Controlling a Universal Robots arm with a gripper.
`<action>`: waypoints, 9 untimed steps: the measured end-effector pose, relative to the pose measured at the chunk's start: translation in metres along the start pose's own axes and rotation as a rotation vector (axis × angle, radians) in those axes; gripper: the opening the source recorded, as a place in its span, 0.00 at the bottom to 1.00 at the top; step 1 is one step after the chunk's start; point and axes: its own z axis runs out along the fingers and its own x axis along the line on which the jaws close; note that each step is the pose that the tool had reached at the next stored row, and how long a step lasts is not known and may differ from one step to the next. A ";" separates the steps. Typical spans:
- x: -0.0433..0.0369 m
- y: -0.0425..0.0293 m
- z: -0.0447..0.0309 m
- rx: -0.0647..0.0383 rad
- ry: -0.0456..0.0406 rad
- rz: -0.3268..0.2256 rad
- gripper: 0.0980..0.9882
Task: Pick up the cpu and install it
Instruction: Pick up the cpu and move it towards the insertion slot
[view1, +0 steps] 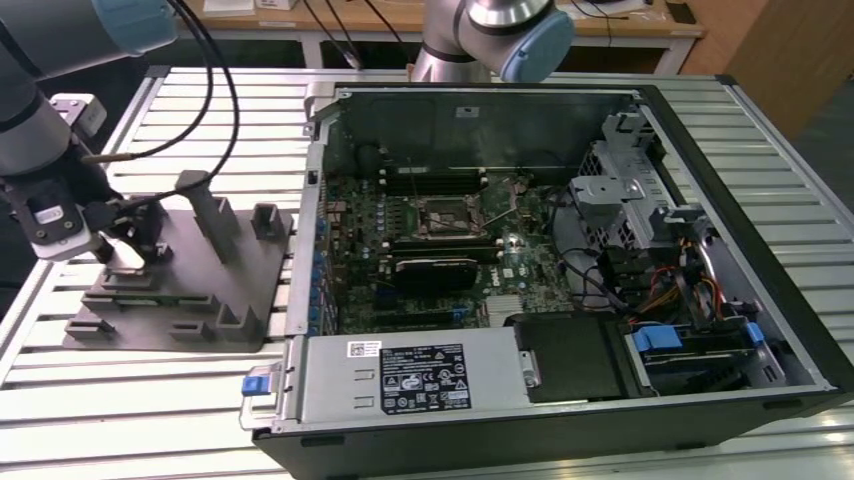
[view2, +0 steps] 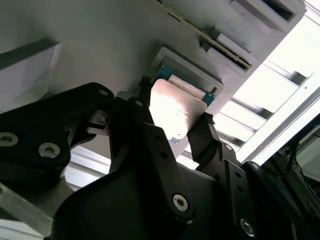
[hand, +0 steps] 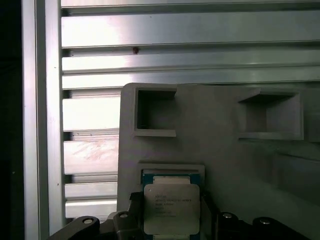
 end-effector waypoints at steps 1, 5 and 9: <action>-0.0001 0.0002 -0.0026 0.000 -0.0001 0.000 0.50; -0.0004 0.0008 -0.0149 0.000 -0.0005 0.000 0.50; -0.0007 0.0015 -0.0279 0.000 -0.0014 0.000 0.50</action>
